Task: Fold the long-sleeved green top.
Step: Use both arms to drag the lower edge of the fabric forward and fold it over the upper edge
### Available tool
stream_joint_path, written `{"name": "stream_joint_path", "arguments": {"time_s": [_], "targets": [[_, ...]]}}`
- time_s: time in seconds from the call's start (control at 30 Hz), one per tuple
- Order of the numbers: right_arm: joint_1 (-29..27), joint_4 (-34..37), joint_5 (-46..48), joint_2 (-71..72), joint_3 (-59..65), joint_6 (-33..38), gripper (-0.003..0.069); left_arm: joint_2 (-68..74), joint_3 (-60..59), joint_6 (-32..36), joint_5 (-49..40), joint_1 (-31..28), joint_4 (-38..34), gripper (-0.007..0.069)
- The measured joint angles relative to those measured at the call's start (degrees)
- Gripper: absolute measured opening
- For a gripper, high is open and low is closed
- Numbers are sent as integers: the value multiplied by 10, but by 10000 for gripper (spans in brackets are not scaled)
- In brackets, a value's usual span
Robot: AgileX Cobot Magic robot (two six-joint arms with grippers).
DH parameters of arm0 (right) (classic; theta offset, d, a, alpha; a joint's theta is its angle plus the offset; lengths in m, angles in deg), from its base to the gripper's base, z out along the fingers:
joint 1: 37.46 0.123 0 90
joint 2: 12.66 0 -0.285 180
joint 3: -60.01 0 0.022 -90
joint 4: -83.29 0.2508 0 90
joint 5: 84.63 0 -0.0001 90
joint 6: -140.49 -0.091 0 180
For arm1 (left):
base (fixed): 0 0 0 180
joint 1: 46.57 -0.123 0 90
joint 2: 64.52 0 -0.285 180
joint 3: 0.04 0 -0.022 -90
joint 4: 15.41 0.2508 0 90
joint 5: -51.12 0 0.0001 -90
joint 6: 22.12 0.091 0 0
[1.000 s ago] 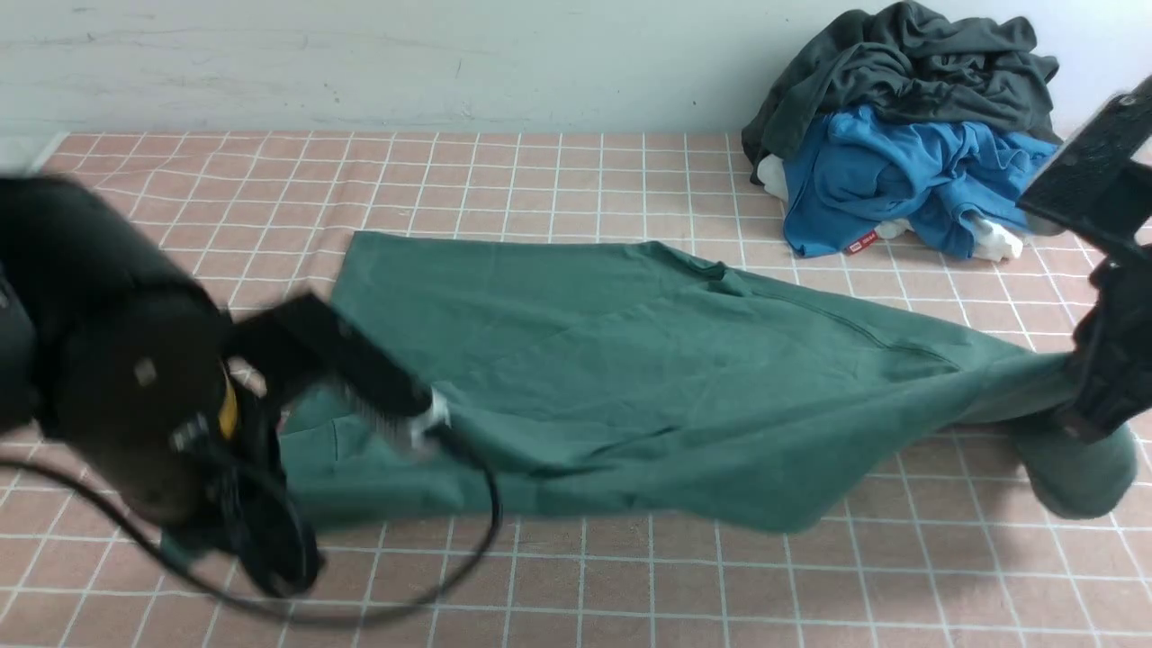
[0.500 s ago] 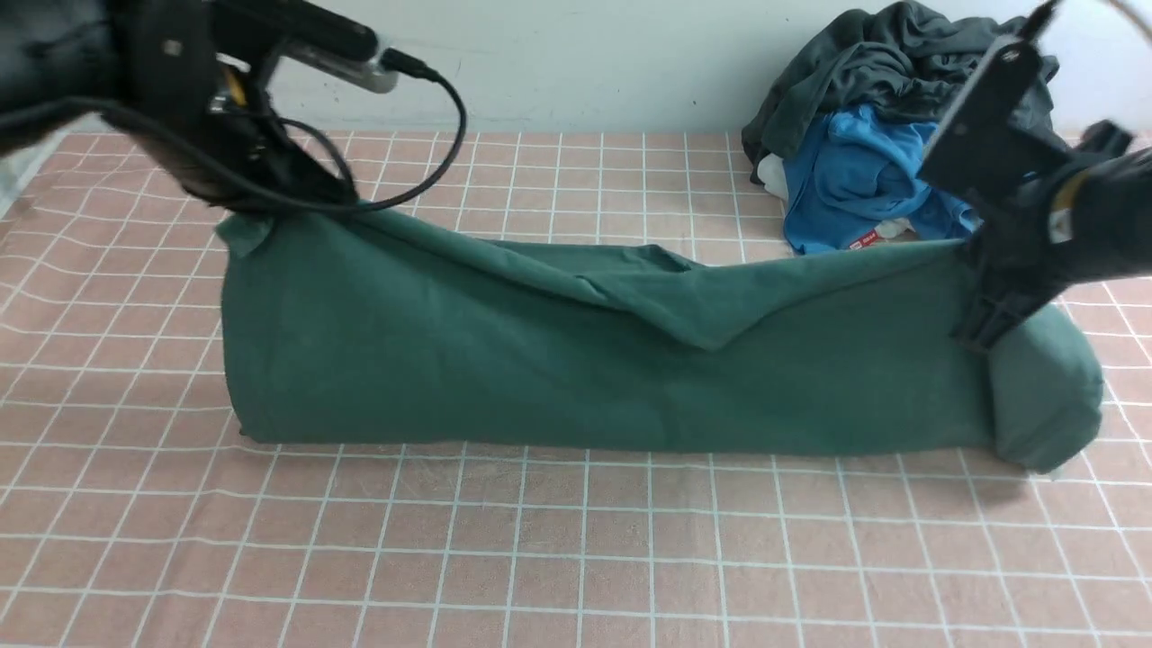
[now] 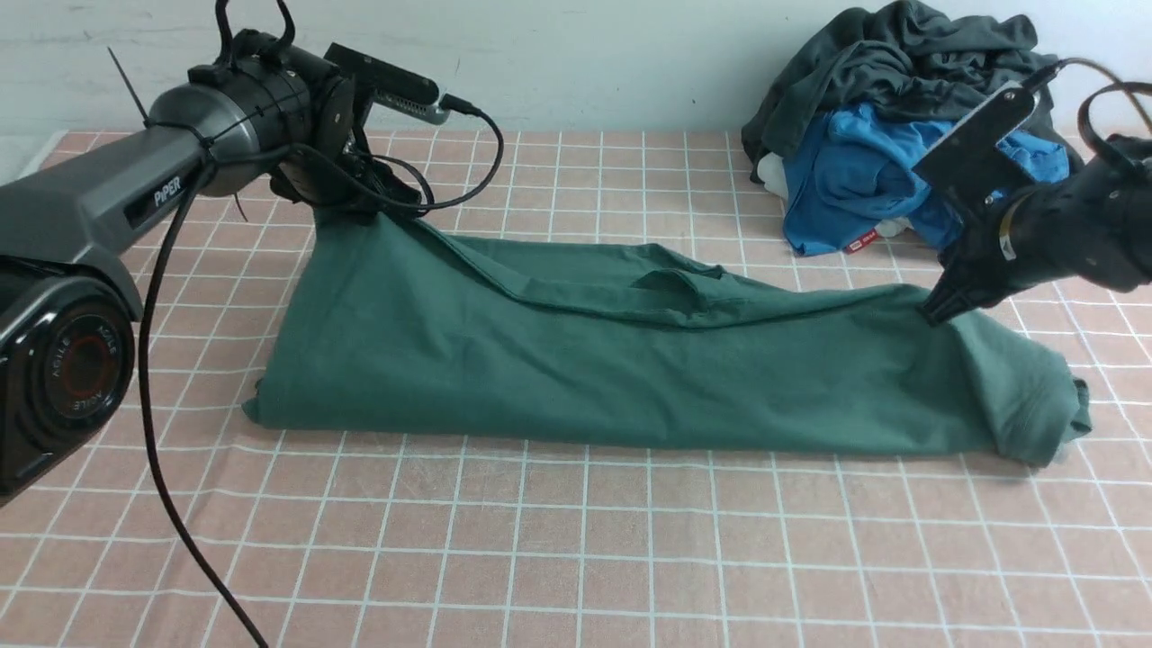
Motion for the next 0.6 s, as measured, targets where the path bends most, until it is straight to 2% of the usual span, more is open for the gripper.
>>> {"name": "stream_joint_path", "arguments": {"time_s": [0.07,0.13,0.2,0.27,0.4,0.47,0.53,0.57,0.6], "targets": [[10,2,33,1,-27,-2,269,-5,15,-2,-18,0,1,407],[24,19,83,5,-56,-2,285,-18,20,-1,-36,0,8,405],[45,60,122,11,-82,8,269,-39,21,3,-54,-1,17,372],[60,119,134,15,-92,41,222,-56,22,6,-66,-5,23,337],[91,322,117,-5,-95,210,52,-69,26,14,-79,-23,21,264],[102,438,93,-37,-95,321,8,-68,26,24,-104,-30,2,258],[111,523,74,-69,-95,412,-6,-69,26,41,-131,-35,-17,258],[118,579,59,-95,-95,488,-10,-71,25,59,-148,-35,-31,258],[118,588,57,-99,-95,488,-10,-72,25,59,-150,-35,-34,258]]}}
